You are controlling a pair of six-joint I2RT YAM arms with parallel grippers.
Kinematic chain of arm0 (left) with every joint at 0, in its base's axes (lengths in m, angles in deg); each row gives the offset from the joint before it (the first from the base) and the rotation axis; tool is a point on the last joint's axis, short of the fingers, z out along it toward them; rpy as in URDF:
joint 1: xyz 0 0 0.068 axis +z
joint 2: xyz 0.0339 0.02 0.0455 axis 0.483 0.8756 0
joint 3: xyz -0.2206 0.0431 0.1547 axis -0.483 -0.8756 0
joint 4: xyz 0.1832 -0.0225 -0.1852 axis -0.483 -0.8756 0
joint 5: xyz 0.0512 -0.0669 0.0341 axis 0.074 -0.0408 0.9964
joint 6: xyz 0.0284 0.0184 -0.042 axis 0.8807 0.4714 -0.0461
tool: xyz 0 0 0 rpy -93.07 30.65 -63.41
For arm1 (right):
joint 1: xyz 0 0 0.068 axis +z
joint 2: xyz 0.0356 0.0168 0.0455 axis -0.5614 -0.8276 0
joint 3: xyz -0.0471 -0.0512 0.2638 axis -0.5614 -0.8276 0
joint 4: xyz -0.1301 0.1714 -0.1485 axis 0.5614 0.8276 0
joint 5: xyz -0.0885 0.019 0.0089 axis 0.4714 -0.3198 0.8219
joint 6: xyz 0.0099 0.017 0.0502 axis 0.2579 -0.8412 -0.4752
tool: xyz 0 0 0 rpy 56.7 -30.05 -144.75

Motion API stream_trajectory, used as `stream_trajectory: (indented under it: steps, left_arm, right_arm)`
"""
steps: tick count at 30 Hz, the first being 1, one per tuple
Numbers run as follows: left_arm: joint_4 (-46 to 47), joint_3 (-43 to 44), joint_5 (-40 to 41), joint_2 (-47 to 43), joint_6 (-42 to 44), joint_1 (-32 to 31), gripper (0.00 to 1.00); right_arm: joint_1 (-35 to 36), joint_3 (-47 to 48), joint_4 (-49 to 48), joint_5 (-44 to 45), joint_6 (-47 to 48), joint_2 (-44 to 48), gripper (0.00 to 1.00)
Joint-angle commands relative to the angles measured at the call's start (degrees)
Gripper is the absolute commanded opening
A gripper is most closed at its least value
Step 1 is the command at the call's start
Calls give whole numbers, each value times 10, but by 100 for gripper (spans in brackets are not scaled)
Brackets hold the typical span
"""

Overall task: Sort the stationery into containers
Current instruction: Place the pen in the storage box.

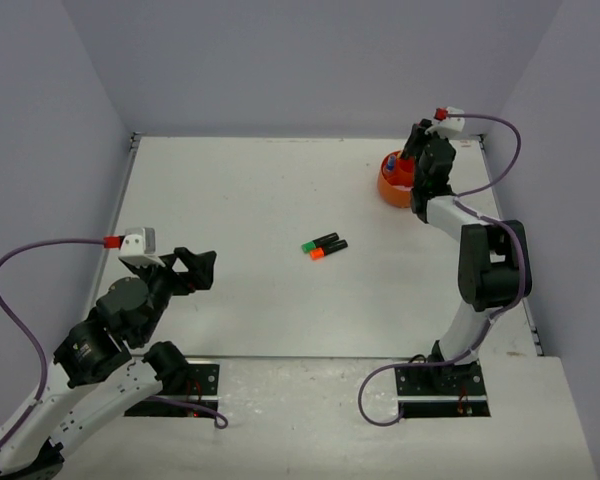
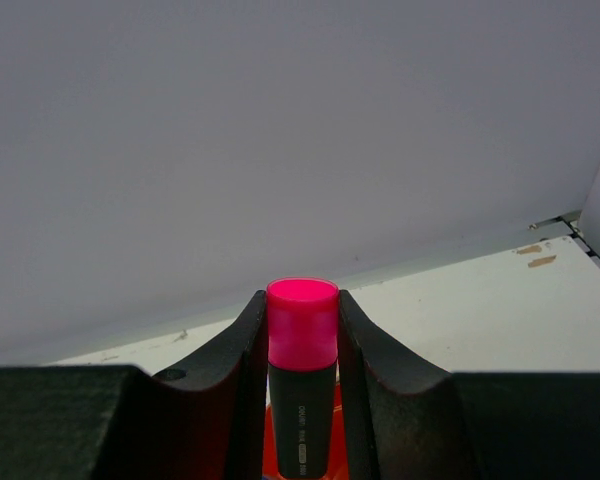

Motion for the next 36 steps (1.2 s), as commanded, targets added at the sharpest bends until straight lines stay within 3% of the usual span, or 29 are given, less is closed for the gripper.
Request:
stream_trajectory:
  steps: [1, 10, 14, 18, 19, 22, 23, 24, 25, 33, 36]
  left_arm:
    - [22, -5, -5, 10, 20, 4, 100]
    - [22, -4, -4, 17, 21, 5, 100]
    - [21, -5, -3, 18, 20, 5, 100]
    - [21, -5, -2, 17, 20, 5, 100]
    - [21, -5, -2, 17, 21, 6, 100]
    - [21, -4, -2, 17, 20, 5, 100]
    - [21, -5, -1, 17, 20, 5, 100]
    - [21, -5, -2, 17, 20, 5, 100]
    - [21, -5, -2, 17, 21, 5, 100]
    - [22, -4, -3, 20, 21, 5, 100]
    - [23, -5, -3, 22, 21, 7, 100]
  right_arm:
    - [-20, 23, -77, -19, 0, -10, 0]
    - [-27, 0, -78, -32, 0, -22, 1]
    - [-27, -20, -88, -41, -6, -24, 10]
    - [-27, -27, -88, -38, -6, -25, 28]
    - [-27, -31, -88, -36, -6, -23, 36]
    - [-27, -37, -88, -33, -3, -22, 36]
    - [-27, -38, -88, -33, -3, -21, 45]
    - [-27, -39, -88, -33, -2, -18, 45]
    - [-27, -41, -88, -36, -2, -15, 62]
    - [-7, -67, -43, -131, 40, 86, 63]
    - [26, -55, 103, -191, 72, 146, 63]
